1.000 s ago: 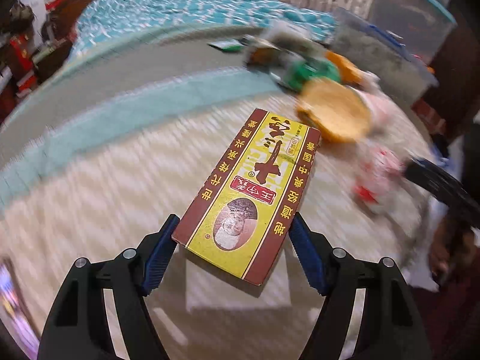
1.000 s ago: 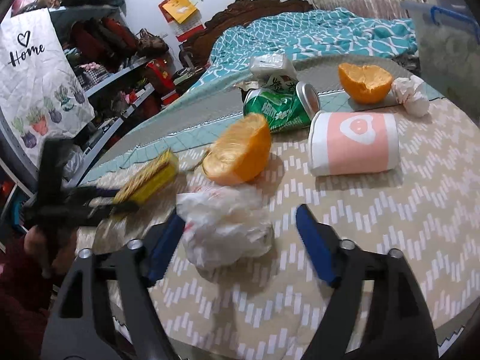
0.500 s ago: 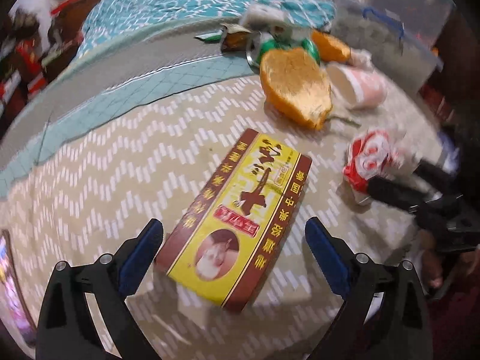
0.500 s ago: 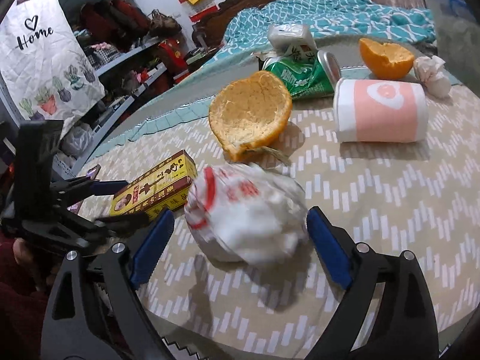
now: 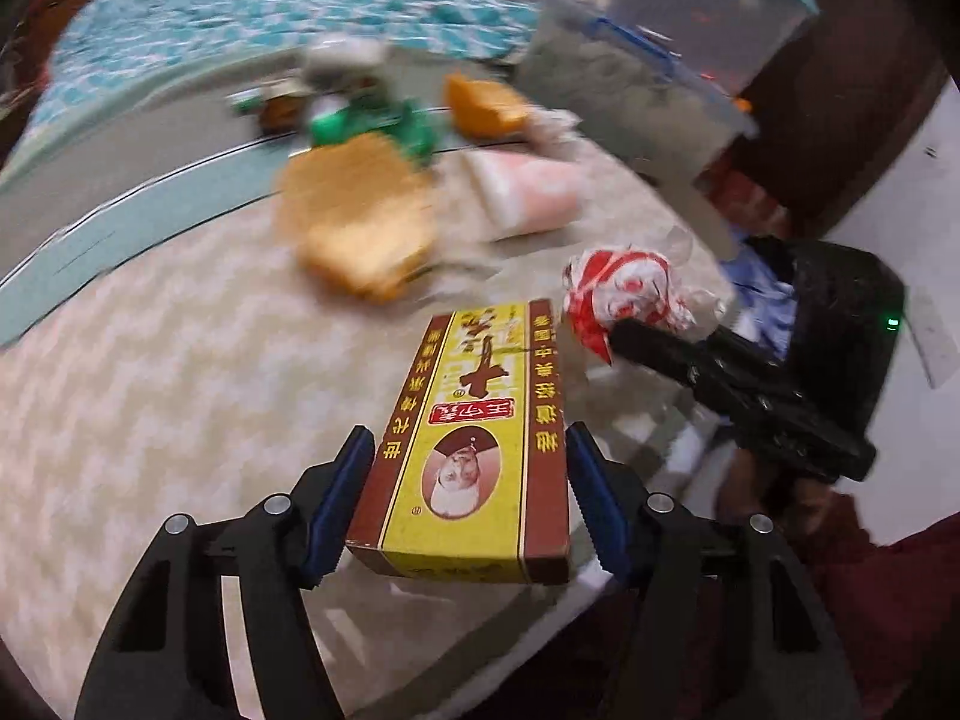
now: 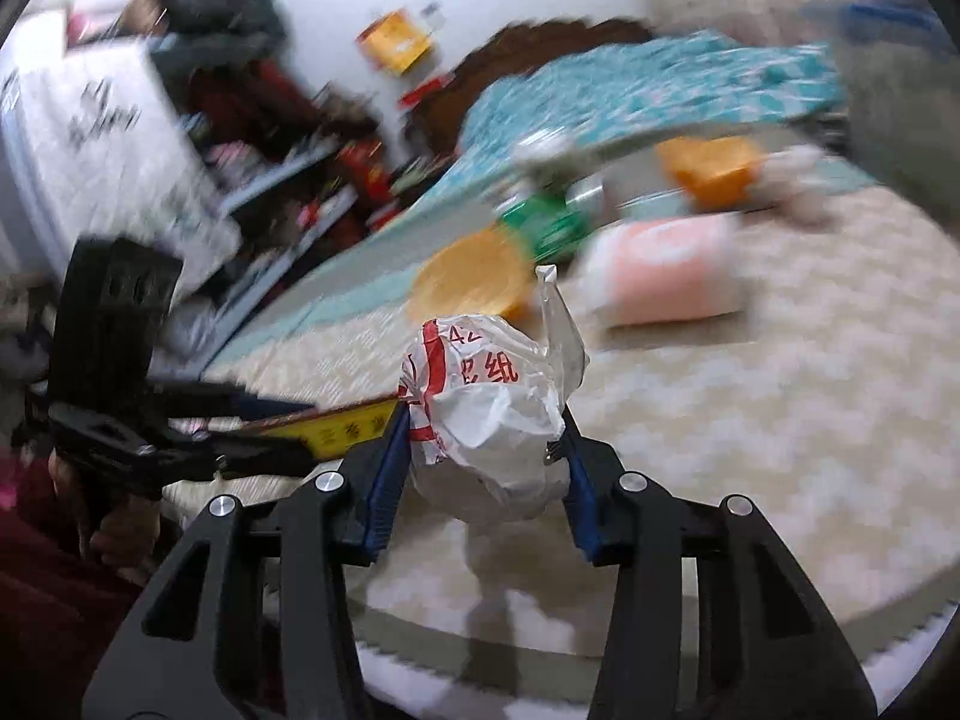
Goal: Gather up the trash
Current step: 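Carry the box and bag to the bin and release both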
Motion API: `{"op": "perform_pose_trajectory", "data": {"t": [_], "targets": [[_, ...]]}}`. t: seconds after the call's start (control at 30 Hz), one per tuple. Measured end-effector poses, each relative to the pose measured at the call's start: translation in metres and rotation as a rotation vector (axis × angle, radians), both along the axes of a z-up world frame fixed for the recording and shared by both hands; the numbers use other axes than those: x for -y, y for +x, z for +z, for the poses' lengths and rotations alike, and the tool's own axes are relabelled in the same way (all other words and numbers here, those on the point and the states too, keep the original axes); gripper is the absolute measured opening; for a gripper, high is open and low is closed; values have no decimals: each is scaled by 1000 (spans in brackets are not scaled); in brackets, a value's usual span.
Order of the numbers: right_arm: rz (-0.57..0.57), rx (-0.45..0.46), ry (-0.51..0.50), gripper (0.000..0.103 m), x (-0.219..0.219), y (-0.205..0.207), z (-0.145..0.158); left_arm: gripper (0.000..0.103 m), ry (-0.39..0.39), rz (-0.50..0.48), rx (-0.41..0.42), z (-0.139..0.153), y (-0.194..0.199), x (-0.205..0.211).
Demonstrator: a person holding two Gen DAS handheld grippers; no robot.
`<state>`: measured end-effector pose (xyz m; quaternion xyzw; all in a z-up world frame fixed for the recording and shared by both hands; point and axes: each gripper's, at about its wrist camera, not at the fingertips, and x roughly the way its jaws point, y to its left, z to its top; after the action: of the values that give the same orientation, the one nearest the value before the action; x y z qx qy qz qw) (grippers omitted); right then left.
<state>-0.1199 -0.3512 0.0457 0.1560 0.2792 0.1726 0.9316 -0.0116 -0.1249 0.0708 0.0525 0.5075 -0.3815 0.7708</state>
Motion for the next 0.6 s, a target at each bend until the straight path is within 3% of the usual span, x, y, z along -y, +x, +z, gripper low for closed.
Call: {"op": "perform_pose_trajectory", "data": {"t": [0.23,0.37,0.5,0.57,0.6], "targets": [[-341,-20,123,48,119,-14,-4,61,28,-248,27,5,17,149],[-496,-30,135,48,177,-17,1,61,51,-354,60,2,20,237],[-609,-50,170,49,233,-11,10,60,41,-389,38,-2,34,313],[-681,-47,168,55,263,-5,16,61,21,-369,37,-2,45,346],[-707,-49,162,64,273,-1,17,61,5,-348,46,-1,51,363]]}}
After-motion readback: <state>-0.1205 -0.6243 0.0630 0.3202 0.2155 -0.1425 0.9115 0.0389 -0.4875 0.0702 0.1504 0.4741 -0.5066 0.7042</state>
